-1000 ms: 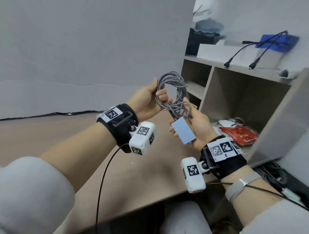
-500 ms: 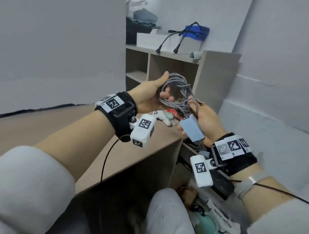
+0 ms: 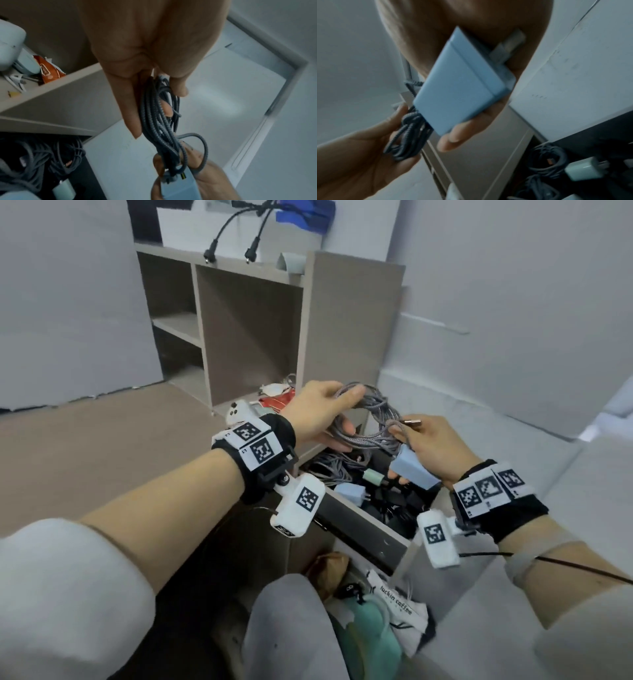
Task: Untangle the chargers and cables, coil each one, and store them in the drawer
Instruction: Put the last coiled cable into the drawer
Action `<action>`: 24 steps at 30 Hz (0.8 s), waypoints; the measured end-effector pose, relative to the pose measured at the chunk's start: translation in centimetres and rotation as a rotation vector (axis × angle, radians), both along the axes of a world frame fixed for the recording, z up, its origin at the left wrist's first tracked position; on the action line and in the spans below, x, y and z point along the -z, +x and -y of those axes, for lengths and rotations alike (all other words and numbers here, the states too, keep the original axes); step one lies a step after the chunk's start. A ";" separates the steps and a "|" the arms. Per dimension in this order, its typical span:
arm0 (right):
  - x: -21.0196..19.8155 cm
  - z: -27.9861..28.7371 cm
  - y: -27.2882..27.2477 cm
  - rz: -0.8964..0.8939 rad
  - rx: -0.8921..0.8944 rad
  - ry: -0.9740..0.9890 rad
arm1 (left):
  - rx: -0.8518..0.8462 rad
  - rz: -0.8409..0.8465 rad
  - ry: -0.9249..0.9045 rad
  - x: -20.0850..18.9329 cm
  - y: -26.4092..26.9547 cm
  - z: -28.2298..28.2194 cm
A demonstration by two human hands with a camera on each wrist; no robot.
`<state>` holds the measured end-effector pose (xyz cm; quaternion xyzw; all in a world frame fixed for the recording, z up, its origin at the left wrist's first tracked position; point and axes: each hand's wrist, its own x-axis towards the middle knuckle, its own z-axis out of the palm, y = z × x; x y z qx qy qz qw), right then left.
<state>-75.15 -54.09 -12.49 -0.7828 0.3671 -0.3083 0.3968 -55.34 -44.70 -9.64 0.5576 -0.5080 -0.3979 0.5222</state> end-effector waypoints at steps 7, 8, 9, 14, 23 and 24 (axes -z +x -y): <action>2.9 7.1 -1.9 -0.362 -0.111 -0.165 | -0.010 -0.353 0.313 6.0 -2.1 6.5; 3.3 8.1 -1.9 -0.407 -0.131 -0.162 | -0.019 -0.356 0.345 6.7 -2.4 7.3; 3.5 9.1 -1.9 -0.450 -0.152 -0.146 | -0.028 -0.350 0.374 7.5 -2.5 8.2; 4.2 13.9 -2.3 -0.713 -0.333 -0.086 | -0.042 0.346 0.327 9.9 -2.0 11.1; 7.5 18.1 -0.6 -1.005 -0.487 0.030 | 0.397 0.934 0.186 13.7 -5.3 12.2; 7.9 18.5 -0.3 -1.026 -0.495 0.031 | 0.400 0.956 0.201 14.2 -5.4 12.4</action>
